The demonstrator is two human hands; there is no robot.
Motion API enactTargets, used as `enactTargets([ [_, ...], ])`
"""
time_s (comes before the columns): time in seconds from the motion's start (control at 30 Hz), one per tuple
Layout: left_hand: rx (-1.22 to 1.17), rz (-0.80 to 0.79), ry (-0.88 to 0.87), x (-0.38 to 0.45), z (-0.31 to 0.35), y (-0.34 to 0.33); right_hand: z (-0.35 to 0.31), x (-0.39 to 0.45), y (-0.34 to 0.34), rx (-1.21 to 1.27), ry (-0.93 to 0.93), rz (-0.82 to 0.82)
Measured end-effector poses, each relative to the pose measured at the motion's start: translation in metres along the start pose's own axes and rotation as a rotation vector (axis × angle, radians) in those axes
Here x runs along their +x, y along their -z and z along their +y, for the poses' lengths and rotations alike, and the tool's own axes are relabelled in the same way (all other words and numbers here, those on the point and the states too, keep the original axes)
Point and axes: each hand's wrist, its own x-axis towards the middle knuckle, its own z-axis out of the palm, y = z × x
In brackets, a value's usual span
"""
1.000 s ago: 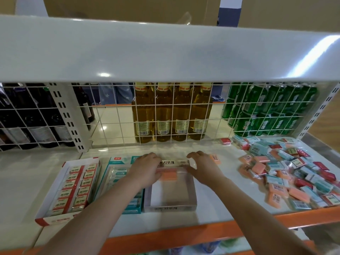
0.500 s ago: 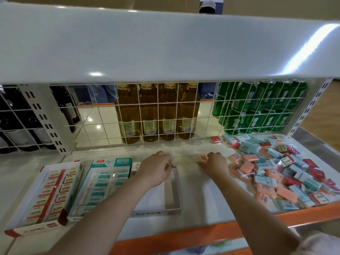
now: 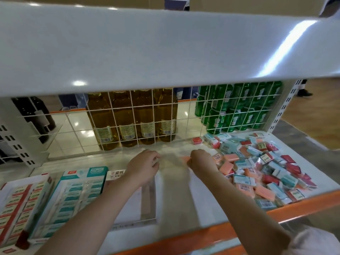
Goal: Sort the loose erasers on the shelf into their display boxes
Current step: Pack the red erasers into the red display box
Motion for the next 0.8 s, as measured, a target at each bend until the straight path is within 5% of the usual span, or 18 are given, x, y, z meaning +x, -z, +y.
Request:
enactTargets([
  [0.3,-0.056,-0.023,-0.058,0.021,0.053,-0.029,0.066,-0.006,0.043,0.186,-0.148,0.234],
  [0.8,-0.389,-0.325,-0.122,0.045,0.149,-0.088,0.14,-0.047,0.062,0.44,-0.298,0.282],
])
